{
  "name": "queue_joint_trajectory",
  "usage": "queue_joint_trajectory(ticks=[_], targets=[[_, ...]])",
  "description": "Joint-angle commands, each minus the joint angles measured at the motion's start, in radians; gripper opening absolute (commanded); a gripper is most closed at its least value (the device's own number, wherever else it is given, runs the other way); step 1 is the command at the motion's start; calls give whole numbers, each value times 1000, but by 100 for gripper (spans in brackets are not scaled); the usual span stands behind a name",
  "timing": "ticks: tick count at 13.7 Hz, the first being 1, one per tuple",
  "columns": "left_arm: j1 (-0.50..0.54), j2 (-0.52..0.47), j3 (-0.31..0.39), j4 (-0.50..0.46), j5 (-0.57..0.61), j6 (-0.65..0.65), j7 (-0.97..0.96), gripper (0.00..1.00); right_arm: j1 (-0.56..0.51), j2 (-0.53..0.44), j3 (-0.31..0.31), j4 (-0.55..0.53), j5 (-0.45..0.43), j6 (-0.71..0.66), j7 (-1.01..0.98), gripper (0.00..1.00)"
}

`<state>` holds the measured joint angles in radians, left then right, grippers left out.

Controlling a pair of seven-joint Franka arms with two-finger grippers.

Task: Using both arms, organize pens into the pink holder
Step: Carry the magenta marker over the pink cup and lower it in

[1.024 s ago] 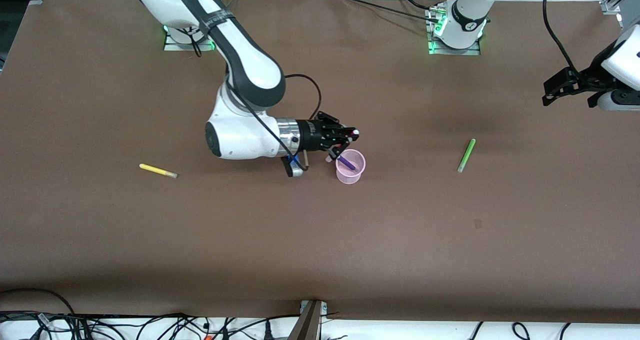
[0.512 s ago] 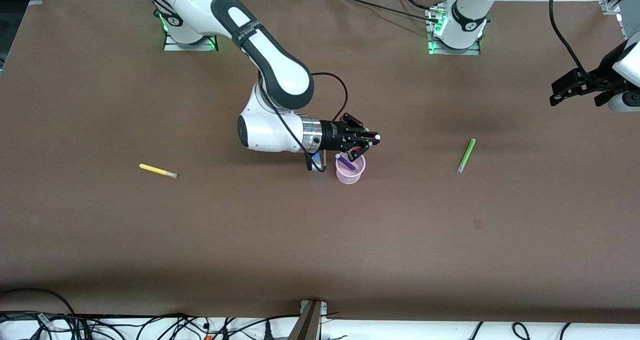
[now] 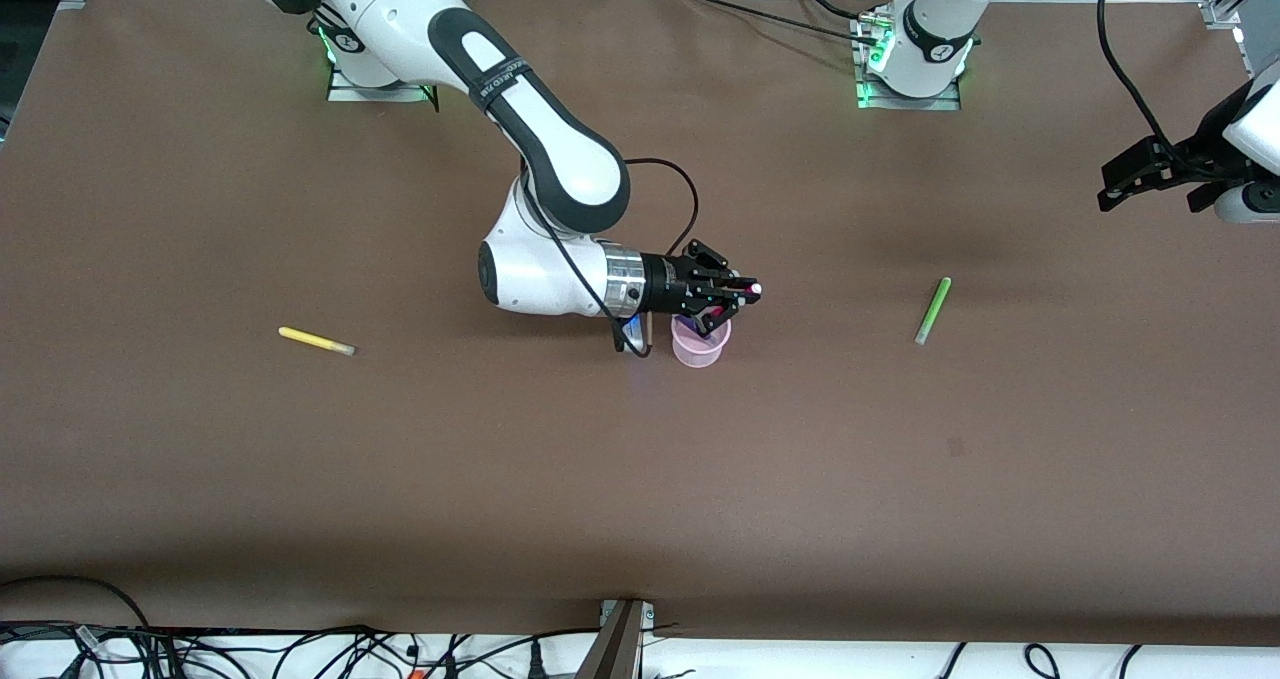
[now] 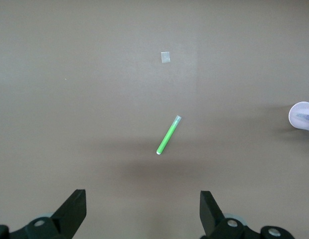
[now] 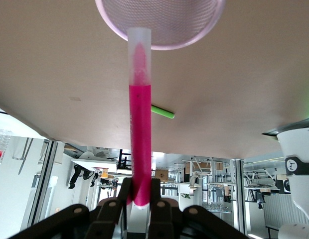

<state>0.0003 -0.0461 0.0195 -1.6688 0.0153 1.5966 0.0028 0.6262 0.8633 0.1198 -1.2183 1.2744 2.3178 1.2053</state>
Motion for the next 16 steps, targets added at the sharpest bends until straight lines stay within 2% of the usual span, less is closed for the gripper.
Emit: queue_joint_trajectory(ticks=[1, 5, 6, 8, 10, 11, 13, 15, 16], targets=[[10, -12, -15, -5, 11, -9, -15, 100, 16, 52, -5, 65, 10, 9, -3, 6], [12, -12, -15, -3, 11, -12, -14, 100, 20, 59, -8, 59, 8, 12, -27, 7], [12, -12, -13, -3, 11, -12, -15, 100, 20, 62, -9, 57, 6, 12, -30, 11], [10, -12, -15, -3, 11, -12, -17, 100, 17, 62, -11, 46, 0, 11, -36, 11], [10, -12, -15, -3, 11, -12, -17, 100, 12, 60, -11, 43, 0, 11, -46, 18], [10, -12, -15, -3, 11, -12, -17, 100, 10, 62, -11, 43, -1, 11, -47, 26], [10, -12, -15, -3, 11, -12, -17, 100, 9, 62, -11, 42, -1, 11, -46, 58], [10, -12, -15, -3, 9, -12, -15, 100, 9, 60, -12, 43, -3, 11, -44, 74], [10, -12, -15, -3, 9, -12, -17, 100, 7, 59, -12, 45, -3, 11, -43, 78]])
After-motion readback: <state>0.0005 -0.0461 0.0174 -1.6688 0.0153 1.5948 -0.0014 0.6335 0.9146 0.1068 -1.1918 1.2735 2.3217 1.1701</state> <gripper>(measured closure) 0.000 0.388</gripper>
